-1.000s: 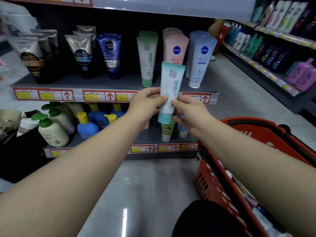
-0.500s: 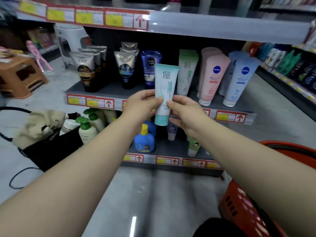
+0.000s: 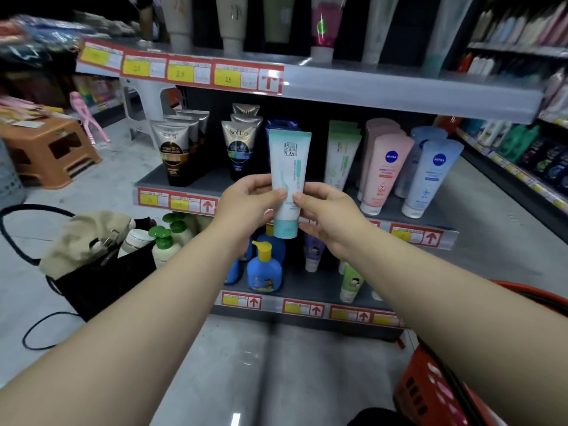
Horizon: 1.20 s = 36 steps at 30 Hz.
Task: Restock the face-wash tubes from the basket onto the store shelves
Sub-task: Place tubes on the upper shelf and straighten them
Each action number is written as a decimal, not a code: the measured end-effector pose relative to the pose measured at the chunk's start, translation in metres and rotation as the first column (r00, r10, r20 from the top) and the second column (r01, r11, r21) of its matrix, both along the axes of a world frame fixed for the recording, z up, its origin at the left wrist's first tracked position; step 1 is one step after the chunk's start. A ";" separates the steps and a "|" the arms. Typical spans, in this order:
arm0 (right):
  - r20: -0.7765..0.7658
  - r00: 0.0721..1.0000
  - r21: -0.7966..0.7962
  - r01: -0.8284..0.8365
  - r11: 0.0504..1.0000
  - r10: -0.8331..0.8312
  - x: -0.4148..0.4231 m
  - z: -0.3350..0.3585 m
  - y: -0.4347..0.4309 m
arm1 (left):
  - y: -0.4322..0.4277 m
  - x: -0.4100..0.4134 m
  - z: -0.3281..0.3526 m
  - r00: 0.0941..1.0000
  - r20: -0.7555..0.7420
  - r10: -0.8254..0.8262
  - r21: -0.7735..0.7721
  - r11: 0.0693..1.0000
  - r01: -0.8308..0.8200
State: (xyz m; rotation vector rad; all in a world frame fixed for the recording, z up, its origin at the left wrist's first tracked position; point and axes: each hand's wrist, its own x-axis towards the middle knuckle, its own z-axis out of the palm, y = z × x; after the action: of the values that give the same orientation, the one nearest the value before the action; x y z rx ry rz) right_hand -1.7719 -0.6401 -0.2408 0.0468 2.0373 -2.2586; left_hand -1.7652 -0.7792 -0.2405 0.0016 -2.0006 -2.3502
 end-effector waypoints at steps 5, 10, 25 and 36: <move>-0.060 0.998 0.027 -0.008 1.000 0.010 0.014 0.032 0.018 | 0.017 0.015 0.027 0.999 -0.052 0.002 0.006 1.000 -0.002; -0.131 0.991 0.001 -0.006 1.000 0.006 0.032 0.080 0.050 | 0.049 0.028 0.080 0.991 -0.124 -0.050 -0.034 0.998 0.046; -0.308 0.937 0.040 0.183 0.982 -0.162 0.041 0.212 0.169 | 0.166 0.011 0.215 0.946 -0.260 -0.195 -0.145 0.976 0.161; -0.325 0.895 0.085 0.349 0.933 -0.305 -0.057 0.246 0.188 | 0.180 -0.081 0.253 0.886 -0.249 -0.390 -0.363 0.886 0.288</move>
State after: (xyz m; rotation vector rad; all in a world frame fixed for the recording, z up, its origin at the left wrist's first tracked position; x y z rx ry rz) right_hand -1.8286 -0.4522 0.0048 0.0566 2.5212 -2.4367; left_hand -1.8459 -0.5989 0.0127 -0.7568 -2.3265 -1.9865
